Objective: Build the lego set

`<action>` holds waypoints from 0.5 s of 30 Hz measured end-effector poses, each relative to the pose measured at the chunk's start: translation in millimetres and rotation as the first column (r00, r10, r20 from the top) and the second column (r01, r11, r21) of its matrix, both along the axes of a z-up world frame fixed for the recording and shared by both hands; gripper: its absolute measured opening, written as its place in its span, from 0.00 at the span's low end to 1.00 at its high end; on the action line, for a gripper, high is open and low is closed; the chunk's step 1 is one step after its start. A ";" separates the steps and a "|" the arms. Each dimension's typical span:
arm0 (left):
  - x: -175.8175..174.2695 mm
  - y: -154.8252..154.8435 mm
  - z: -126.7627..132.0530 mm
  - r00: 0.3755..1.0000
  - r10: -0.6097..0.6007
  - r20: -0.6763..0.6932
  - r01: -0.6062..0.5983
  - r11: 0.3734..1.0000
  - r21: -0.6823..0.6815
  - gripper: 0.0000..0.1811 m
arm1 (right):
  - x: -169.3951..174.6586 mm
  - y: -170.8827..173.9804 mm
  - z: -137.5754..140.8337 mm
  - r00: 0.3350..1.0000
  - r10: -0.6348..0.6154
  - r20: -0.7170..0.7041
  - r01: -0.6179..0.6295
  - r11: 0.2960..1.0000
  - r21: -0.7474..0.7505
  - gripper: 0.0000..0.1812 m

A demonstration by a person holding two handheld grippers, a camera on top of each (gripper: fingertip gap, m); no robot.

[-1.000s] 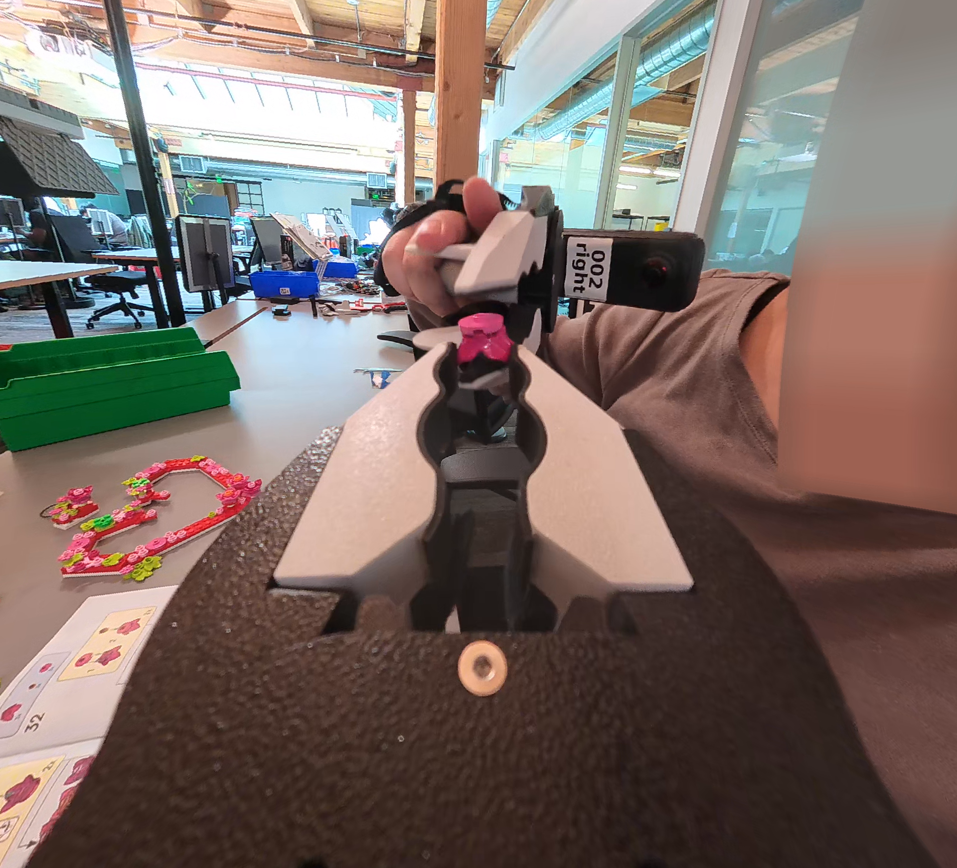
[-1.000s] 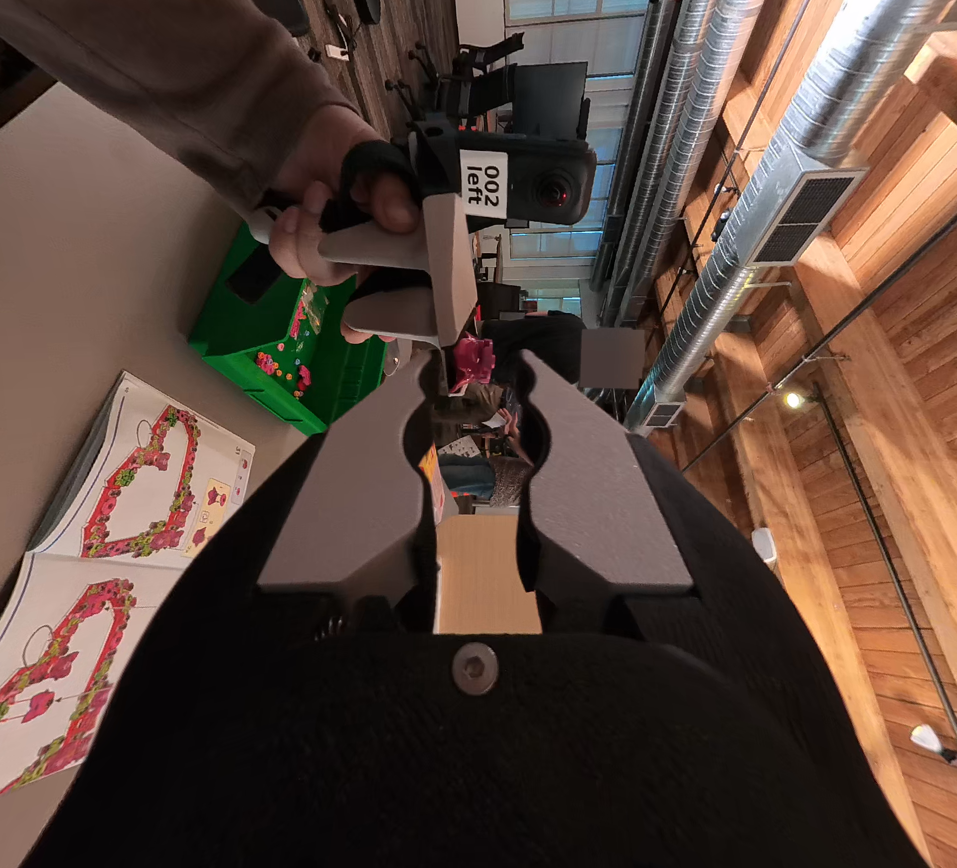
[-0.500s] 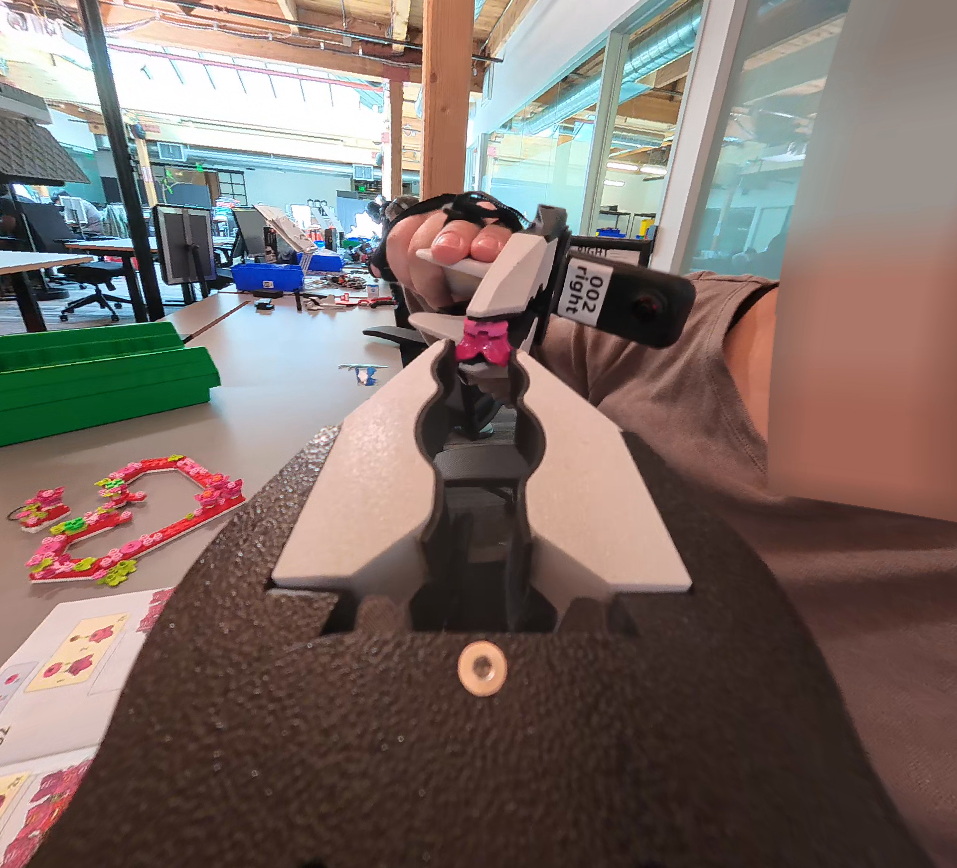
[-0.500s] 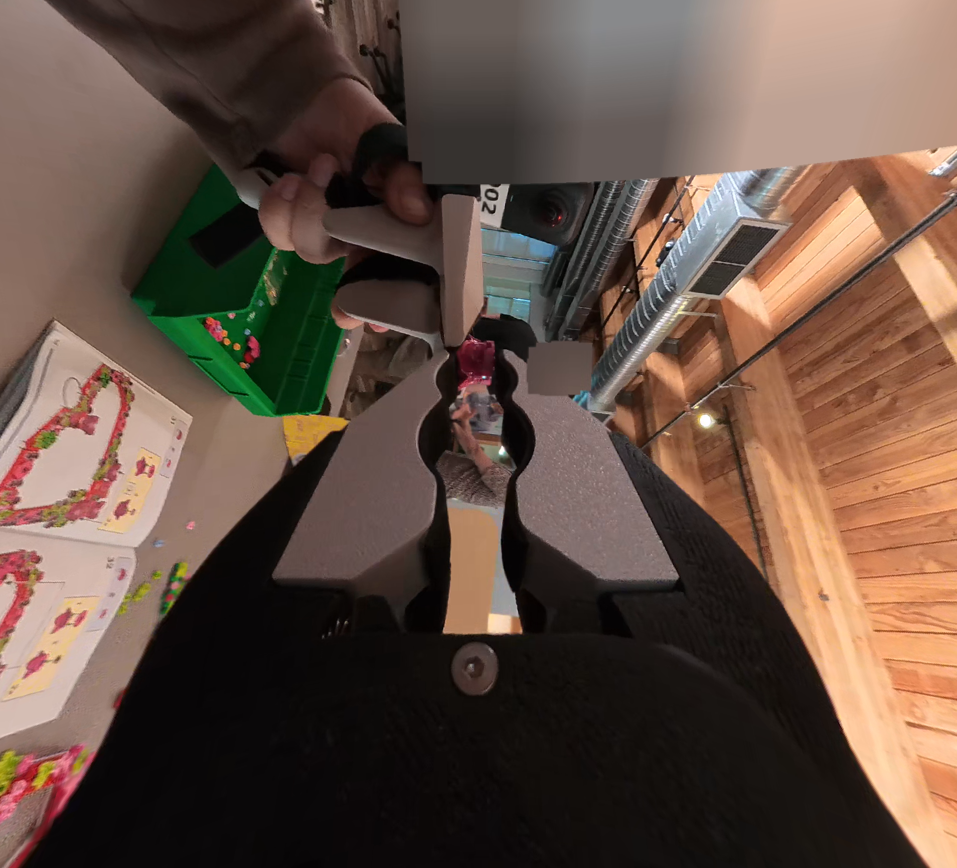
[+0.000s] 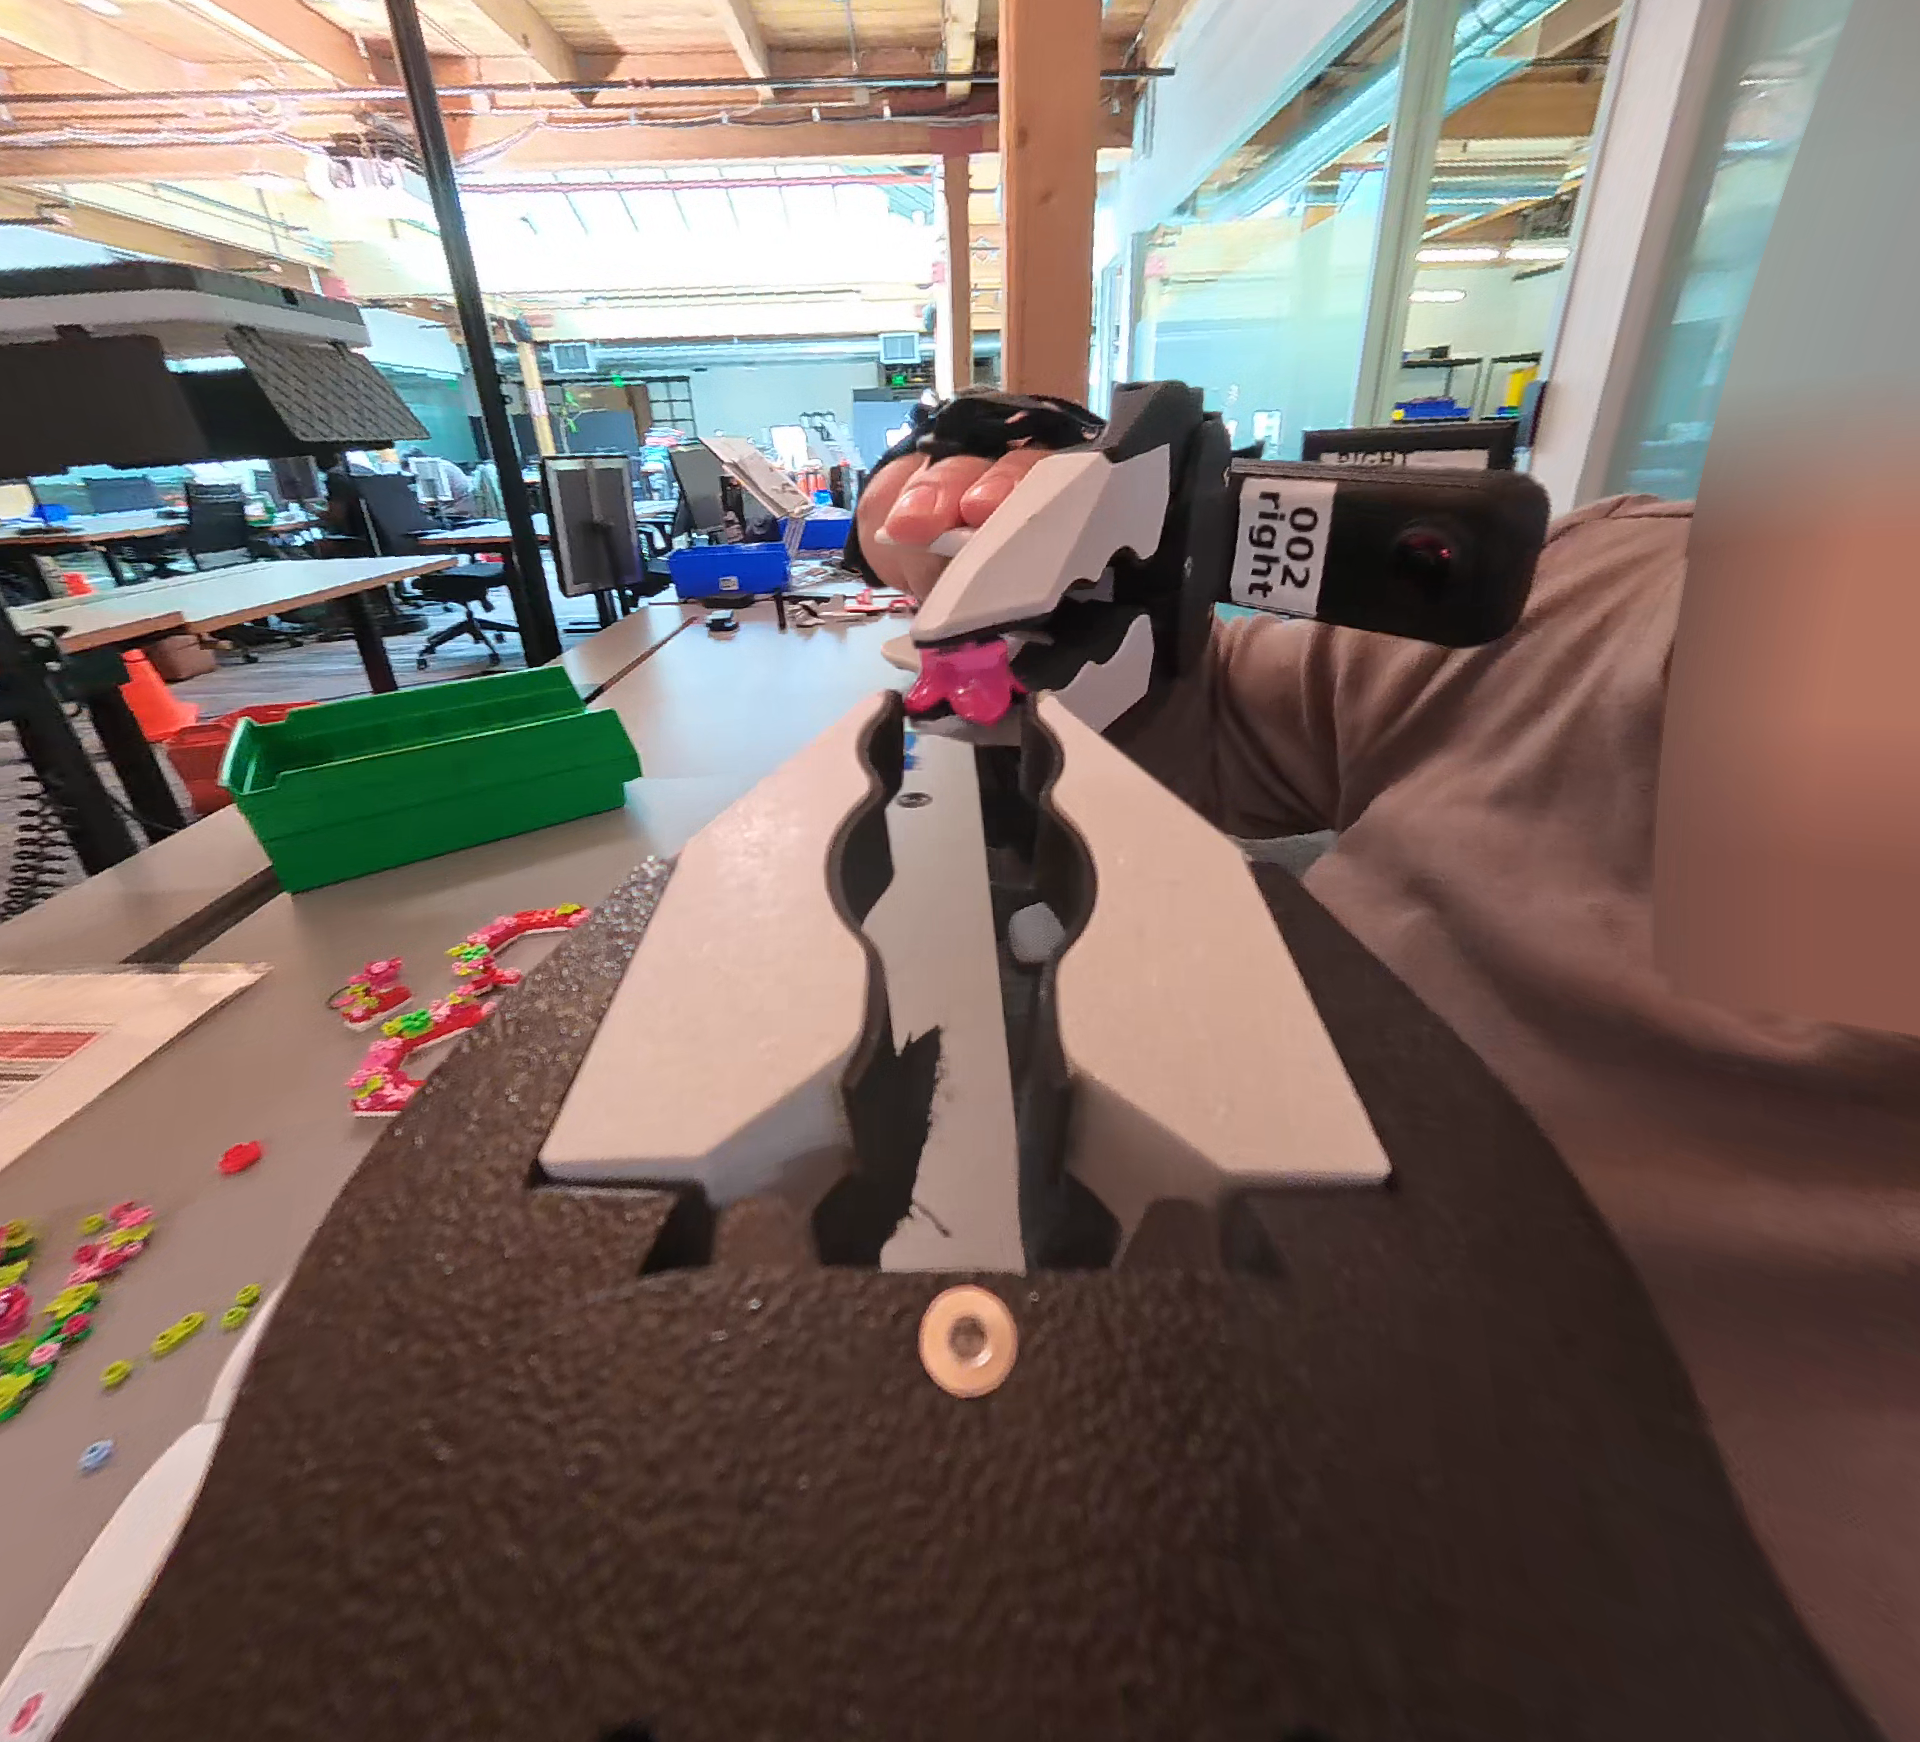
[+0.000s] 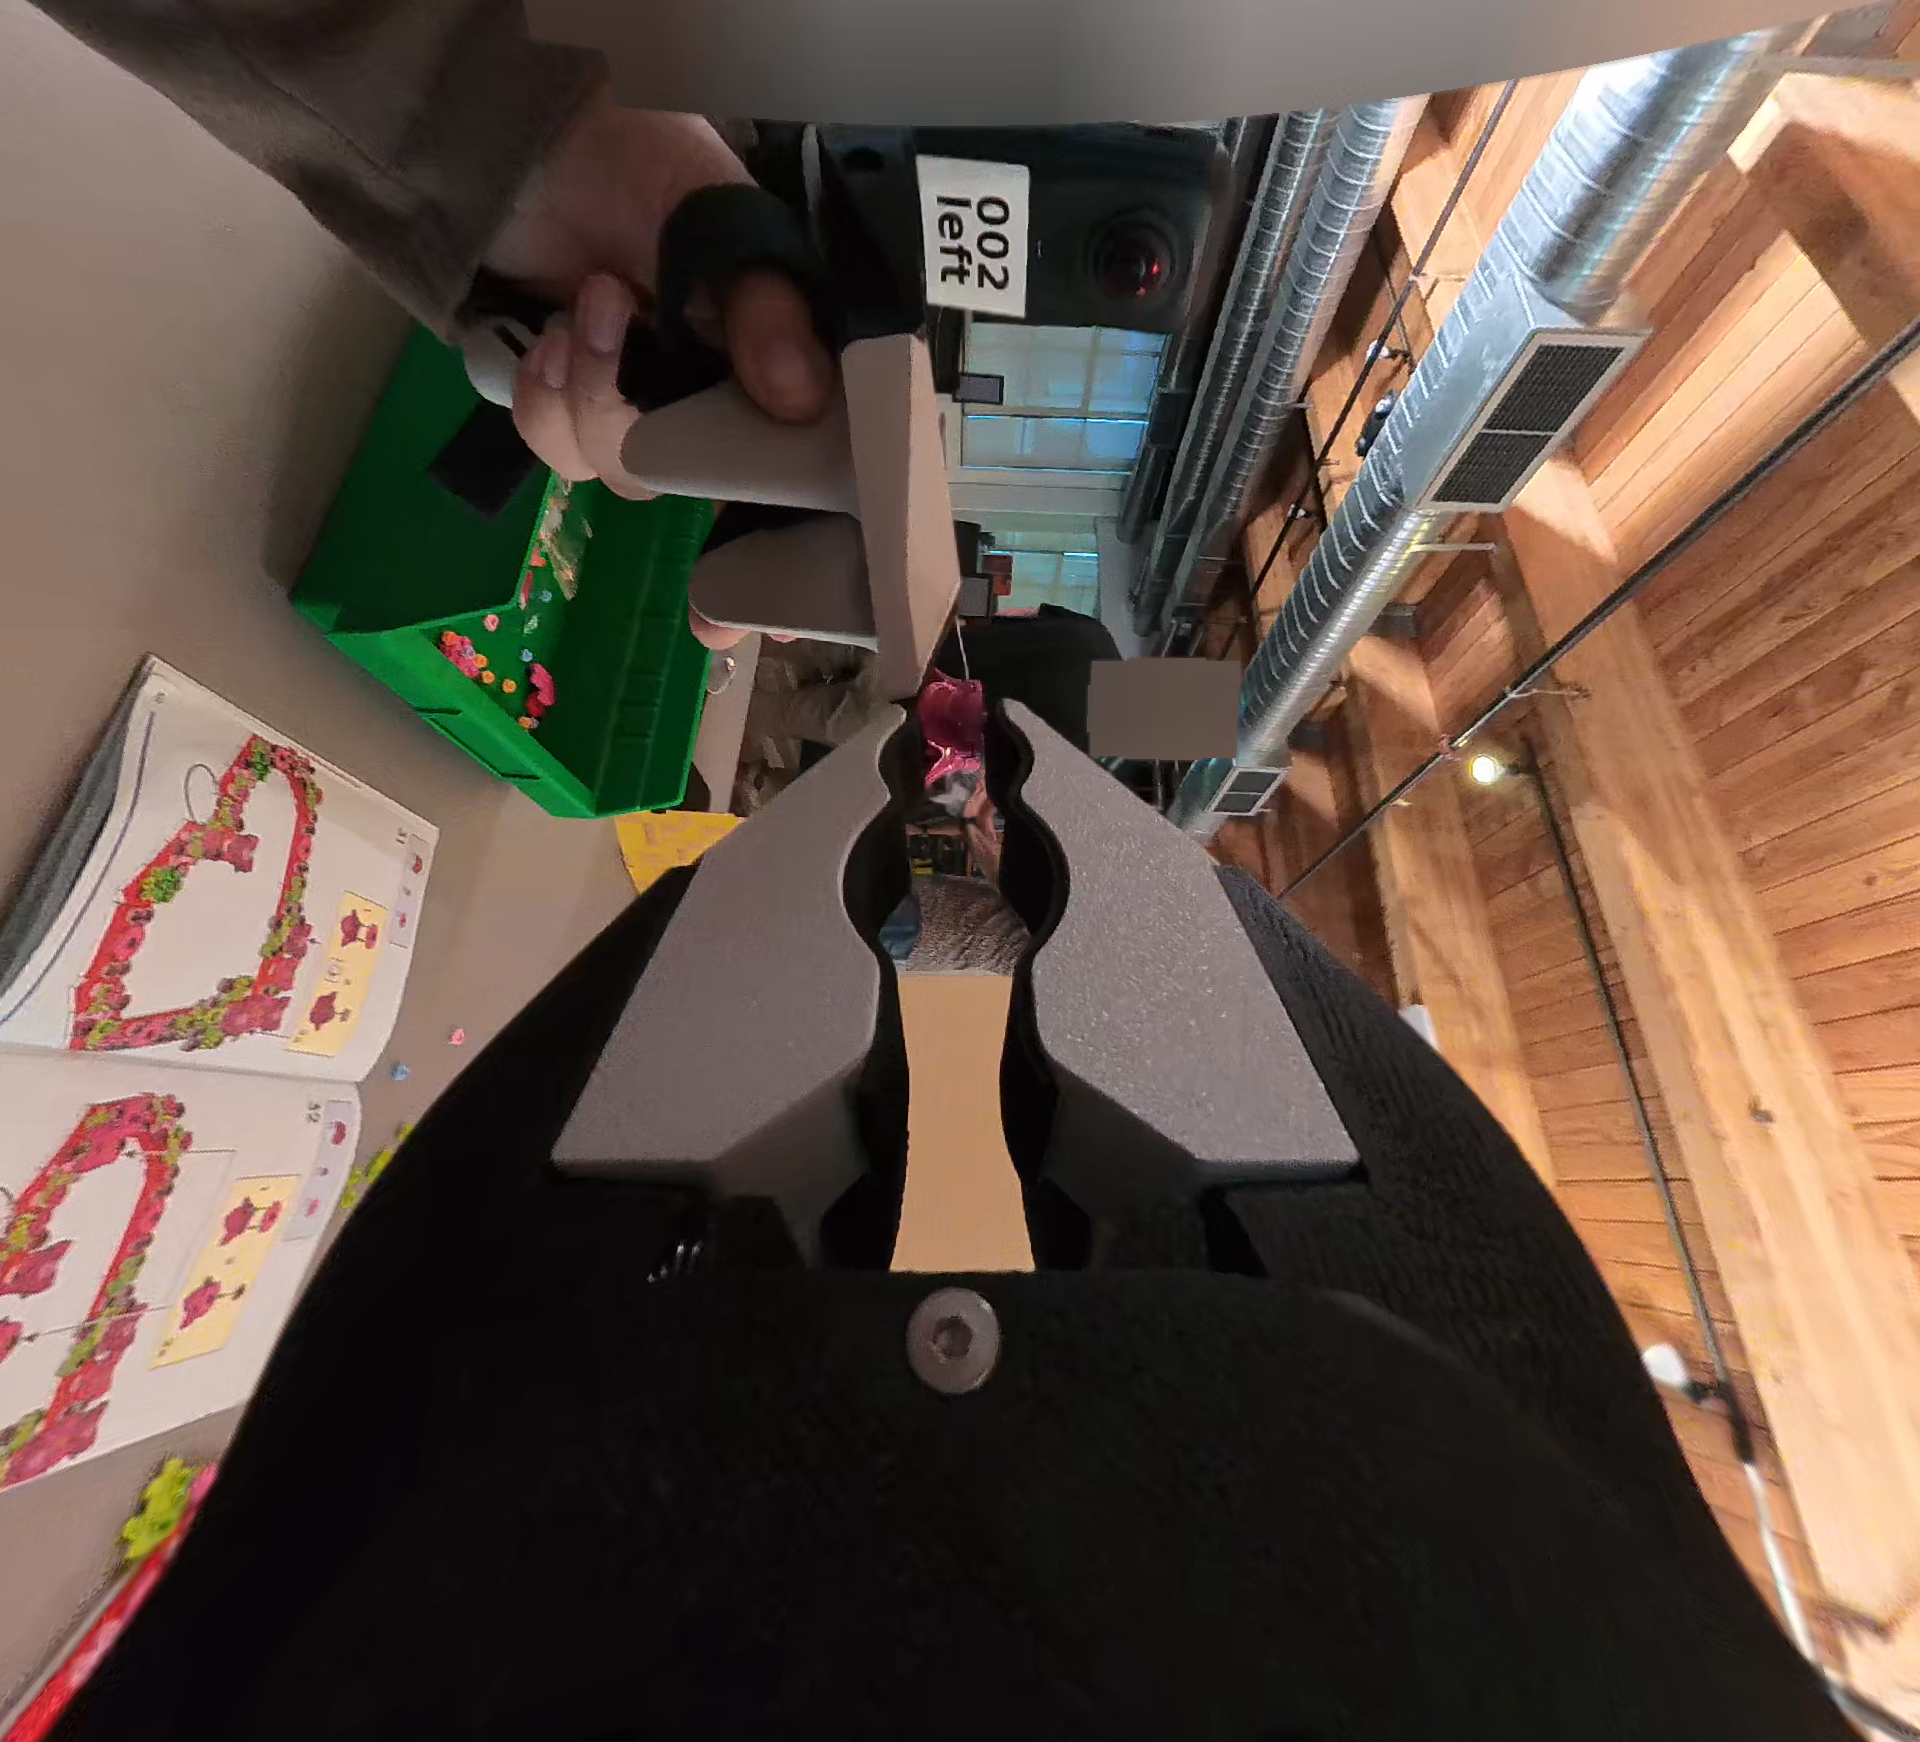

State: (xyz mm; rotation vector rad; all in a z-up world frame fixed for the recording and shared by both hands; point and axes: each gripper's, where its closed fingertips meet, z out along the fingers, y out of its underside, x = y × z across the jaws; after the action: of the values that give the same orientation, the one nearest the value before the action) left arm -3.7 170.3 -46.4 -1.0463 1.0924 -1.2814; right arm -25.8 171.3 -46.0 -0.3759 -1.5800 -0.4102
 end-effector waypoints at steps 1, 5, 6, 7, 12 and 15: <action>-0.4 1.1 0.5 1.000 0.009 0.004 -0.009 1.000 0.005 0.11 | 0.0 1.0 0.1 1.000 -0.001 -0.006 0.000 1.000 -0.017 0.05; -4.6 15.3 2.6 0.984 0.174 0.036 -0.178 0.973 0.146 0.16 | 4.1 20.4 -5.7 0.996 -0.069 -0.058 0.048 0.953 -0.300 0.06; -7.7 21.1 2.7 0.966 0.252 0.052 -0.257 0.942 0.217 0.18 | 7.0 27.9 -7.6 0.992 -0.101 -0.079 0.060 0.911 -0.409 0.06; -10.5 26.3 2.2 0.943 0.325 0.068 -0.331 0.897 0.293 0.21 | 9.4 33.3 -8.2 0.986 -0.122 -0.111 0.048 0.857 -0.513 0.06; -7.5 26.4 -3.6 0.865 0.476 0.159 -0.472 0.665 0.579 0.24 | 12.9 38.3 -11.8 0.960 -0.174 -0.217 -0.135 0.392 -0.910 0.06; 0.3 23.1 -9.8 0.824 0.525 0.211 -0.502 0.505 0.702 0.26 | 11.2 33.2 -14.7 0.955 -0.182 -0.235 -0.224 0.084 -0.971 0.06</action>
State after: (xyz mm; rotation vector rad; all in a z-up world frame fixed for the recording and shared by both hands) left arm -3.4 193.3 -56.2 -0.6607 1.0562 -0.2489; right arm -14.6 204.5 -60.7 -1.4420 -1.2952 0.9227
